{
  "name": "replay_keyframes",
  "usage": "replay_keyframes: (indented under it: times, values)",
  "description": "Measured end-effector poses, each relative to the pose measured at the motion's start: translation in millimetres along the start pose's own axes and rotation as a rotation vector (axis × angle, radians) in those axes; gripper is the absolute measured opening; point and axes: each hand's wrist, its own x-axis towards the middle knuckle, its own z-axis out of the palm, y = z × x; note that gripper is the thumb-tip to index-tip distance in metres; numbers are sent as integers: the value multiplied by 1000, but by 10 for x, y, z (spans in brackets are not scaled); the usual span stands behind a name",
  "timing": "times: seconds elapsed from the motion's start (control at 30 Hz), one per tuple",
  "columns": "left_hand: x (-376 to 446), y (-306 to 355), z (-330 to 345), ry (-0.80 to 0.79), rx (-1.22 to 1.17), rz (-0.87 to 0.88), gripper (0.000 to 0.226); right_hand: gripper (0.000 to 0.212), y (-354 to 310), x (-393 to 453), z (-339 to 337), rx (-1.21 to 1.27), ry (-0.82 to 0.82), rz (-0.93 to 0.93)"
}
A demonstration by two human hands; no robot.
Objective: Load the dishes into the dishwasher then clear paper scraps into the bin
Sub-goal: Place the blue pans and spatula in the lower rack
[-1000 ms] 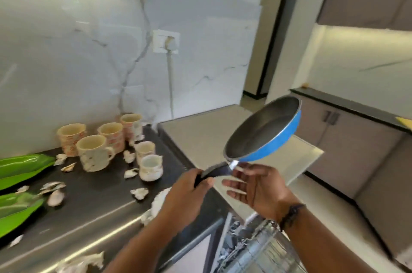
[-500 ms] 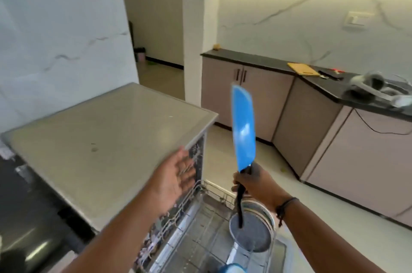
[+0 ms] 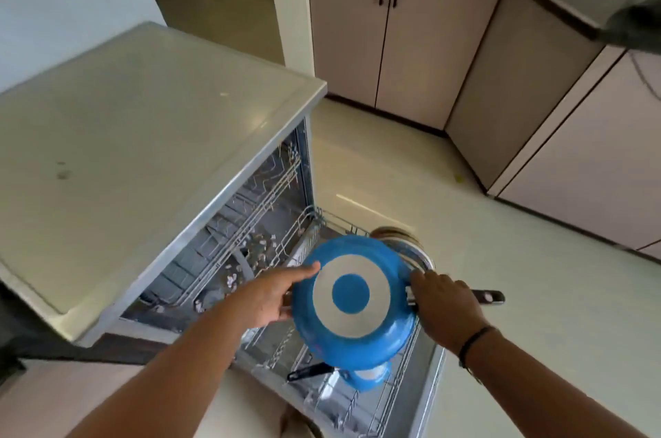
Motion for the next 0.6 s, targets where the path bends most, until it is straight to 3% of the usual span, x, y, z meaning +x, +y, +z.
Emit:
replay_keyframes:
  times: [0.17,0.3,0.47,0.57,0.6]
  values:
    - [734,-855,-263,96,-32,-128,55,48,-293,59,861,-35,-202,-106]
    - [1371,-1239,-706,117,31,-101,59,48,-578,426,1470,45,-388,-132]
    - [2323,-1510,-1349,285,58,-60,55,41,-1012,1256,2276,143,-382,-166]
    - [2811,-1632,-1591,350,80,-30,26,35,-1237,1647,2725,183,-392,-138]
    - [2972,-1687,-1653,385,88,-30,27,35,-1314,1741,2866,192,-410,-125]
